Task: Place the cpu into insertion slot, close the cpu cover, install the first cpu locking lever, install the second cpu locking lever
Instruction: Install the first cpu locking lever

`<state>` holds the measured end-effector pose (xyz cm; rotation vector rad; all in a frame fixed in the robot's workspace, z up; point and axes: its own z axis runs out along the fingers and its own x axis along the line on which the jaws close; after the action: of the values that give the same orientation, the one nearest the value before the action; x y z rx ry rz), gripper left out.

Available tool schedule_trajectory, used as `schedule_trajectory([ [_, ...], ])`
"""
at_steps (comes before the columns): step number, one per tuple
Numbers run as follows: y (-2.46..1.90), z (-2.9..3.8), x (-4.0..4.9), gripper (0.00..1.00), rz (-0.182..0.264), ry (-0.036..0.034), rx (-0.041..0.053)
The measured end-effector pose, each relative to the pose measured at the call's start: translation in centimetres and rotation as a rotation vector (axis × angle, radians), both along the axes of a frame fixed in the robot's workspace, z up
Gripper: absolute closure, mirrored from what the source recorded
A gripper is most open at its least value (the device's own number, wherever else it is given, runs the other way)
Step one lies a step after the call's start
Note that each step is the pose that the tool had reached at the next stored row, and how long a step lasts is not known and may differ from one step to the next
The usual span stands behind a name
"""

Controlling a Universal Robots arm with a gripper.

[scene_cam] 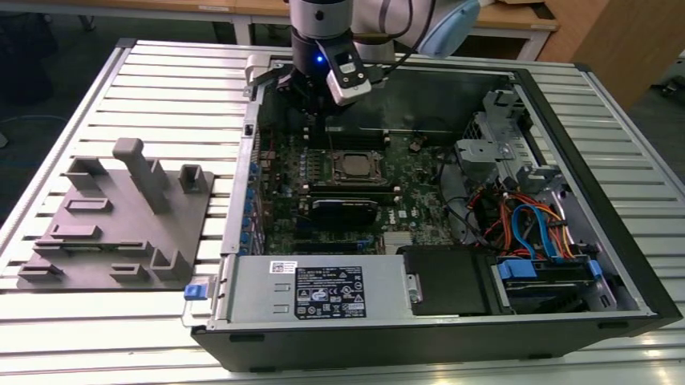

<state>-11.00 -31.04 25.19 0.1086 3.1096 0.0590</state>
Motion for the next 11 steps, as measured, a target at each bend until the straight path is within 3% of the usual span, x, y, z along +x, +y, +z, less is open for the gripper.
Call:
schedule_trajectory([
  [11, 0.0, 0.0, 0.76, 0.9, 0.0, 0.0, -0.0001],
])
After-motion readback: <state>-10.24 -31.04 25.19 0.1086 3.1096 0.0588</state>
